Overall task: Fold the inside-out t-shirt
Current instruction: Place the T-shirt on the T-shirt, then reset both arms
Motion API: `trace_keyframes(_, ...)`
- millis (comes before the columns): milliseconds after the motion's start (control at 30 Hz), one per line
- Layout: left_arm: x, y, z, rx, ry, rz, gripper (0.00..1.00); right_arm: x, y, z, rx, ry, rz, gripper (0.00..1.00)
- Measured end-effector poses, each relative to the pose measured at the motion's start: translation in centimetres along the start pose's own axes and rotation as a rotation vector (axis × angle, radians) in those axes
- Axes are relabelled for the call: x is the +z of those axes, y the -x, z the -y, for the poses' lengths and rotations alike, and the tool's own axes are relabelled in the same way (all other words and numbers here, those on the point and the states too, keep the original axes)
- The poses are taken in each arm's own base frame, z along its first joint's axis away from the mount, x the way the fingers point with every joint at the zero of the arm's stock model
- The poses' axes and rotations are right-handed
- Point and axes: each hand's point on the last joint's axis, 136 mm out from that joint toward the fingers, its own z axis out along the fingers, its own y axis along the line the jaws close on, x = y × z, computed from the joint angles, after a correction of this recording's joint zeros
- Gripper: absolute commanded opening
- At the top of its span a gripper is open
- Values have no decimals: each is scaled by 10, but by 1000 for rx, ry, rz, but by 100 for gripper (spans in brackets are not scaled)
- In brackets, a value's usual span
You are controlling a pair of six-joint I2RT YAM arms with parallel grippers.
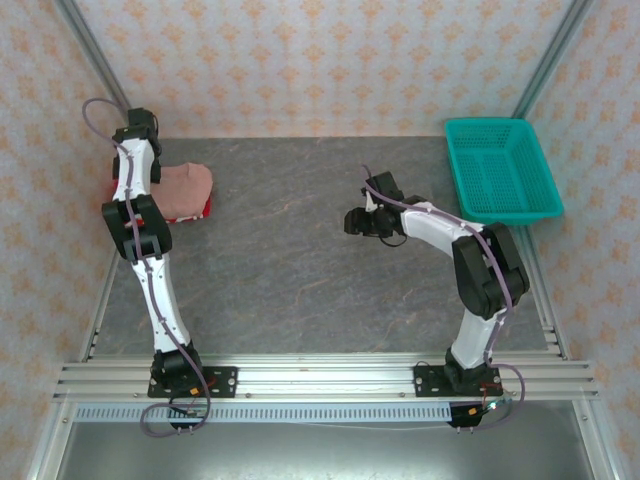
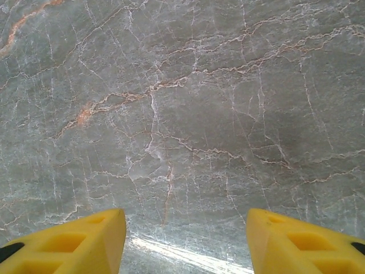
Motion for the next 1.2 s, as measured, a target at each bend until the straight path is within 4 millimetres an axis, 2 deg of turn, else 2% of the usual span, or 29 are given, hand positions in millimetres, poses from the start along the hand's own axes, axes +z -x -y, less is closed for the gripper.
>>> trace_keyframes(133, -13, 2, -11, -83, 18, 15, 78, -1, -1, 1, -1, -11, -3, 58)
trace_keyframes(233, -39, -1, -21, -167, -10, 40, 79, -10, 3, 5, -17, -42, 20, 60)
trace_keyframes(267, -53, -5, -25, -203, -37, 56, 80, -17, 7, 6, -28, -57, 40, 62)
trace_keyframes(333, -83, -13, -31, -268, -86, 101, 81, -35, 16, 7, -55, -89, 96, 65)
trace_keyframes(467, -165, -35, -34, -402, -226, 279, 87, -91, 38, 13, -108, -174, 264, 76)
trace_keyframes(533, -204, -46, -26, -440, -295, 387, 95, -121, 45, 20, -125, -232, 352, 87)
trace_keyframes(600, -238, -64, -7, -461, -387, 493, 100, -150, 47, 31, -125, -299, 441, 100)
trace_keyframes(667, -251, -87, 14, -464, -457, 562, 100, -170, 44, 45, -114, -365, 504, 99)
trace_keyframes(733, -245, -114, 37, -458, -501, 594, 100, -183, 37, 63, -91, -441, 551, 99)
trace_keyframes(867, -195, -180, 87, -402, -495, 548, 100, -195, 23, 117, -10, -643, 618, 99)
trace_keyframes(900, -180, -195, 96, -388, -475, 529, 100, -195, 18, 133, 9, -699, 627, 99)
trace_keyframes(967, -161, -210, 100, -377, -432, 506, 100, -189, 8, 160, 19, -782, 639, 99)
trace_keyframes(1067, -153, -201, 104, -370, -400, 536, 100, -170, -12, 190, -12, -862, 625, 99)
trace_keyframes(1200, -146, -183, 115, -371, -411, 605, 100, -150, -24, 212, -19, -891, 599, 99)
